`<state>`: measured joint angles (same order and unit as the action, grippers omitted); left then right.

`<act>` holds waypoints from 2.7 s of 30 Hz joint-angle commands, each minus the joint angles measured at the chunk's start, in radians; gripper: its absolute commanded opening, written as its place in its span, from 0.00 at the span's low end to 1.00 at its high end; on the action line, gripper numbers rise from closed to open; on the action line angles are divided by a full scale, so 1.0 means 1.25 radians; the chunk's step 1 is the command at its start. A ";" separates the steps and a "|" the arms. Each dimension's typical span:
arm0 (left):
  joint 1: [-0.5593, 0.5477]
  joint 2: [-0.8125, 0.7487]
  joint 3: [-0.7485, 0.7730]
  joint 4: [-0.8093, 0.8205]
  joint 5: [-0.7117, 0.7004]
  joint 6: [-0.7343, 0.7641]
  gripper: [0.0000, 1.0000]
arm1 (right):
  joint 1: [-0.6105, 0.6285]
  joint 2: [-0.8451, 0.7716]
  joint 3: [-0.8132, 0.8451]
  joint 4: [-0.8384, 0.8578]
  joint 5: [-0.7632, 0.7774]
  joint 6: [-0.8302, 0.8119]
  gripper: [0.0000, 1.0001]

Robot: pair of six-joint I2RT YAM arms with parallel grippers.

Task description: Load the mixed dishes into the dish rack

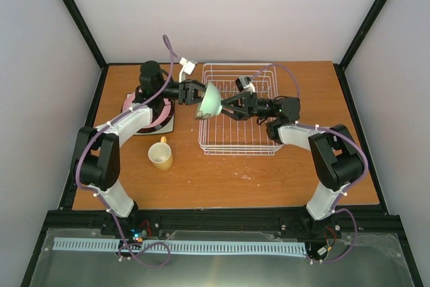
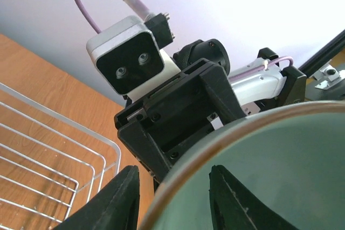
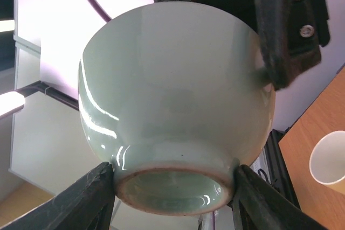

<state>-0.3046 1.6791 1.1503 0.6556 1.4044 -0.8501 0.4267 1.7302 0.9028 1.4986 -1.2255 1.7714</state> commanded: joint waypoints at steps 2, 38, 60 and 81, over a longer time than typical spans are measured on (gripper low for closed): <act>-0.008 0.017 0.094 -0.193 -0.042 0.159 0.38 | -0.033 0.001 -0.016 0.141 0.009 -0.021 0.03; 0.141 0.070 0.327 -0.668 -0.228 0.480 0.41 | -0.202 -0.130 -0.064 -0.801 -0.002 -0.758 0.03; 0.184 -0.053 0.430 -1.086 -0.716 0.713 0.40 | -0.022 -0.095 0.409 -1.937 0.828 -1.304 0.03; 0.184 -0.177 0.241 -1.142 -0.882 0.772 0.39 | 0.018 0.087 0.458 -2.033 1.034 -1.286 0.03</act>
<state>-0.0788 1.5074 1.4906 -0.7193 0.3687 0.0616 0.4438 1.8175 1.4631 -1.0489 0.0532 0.1646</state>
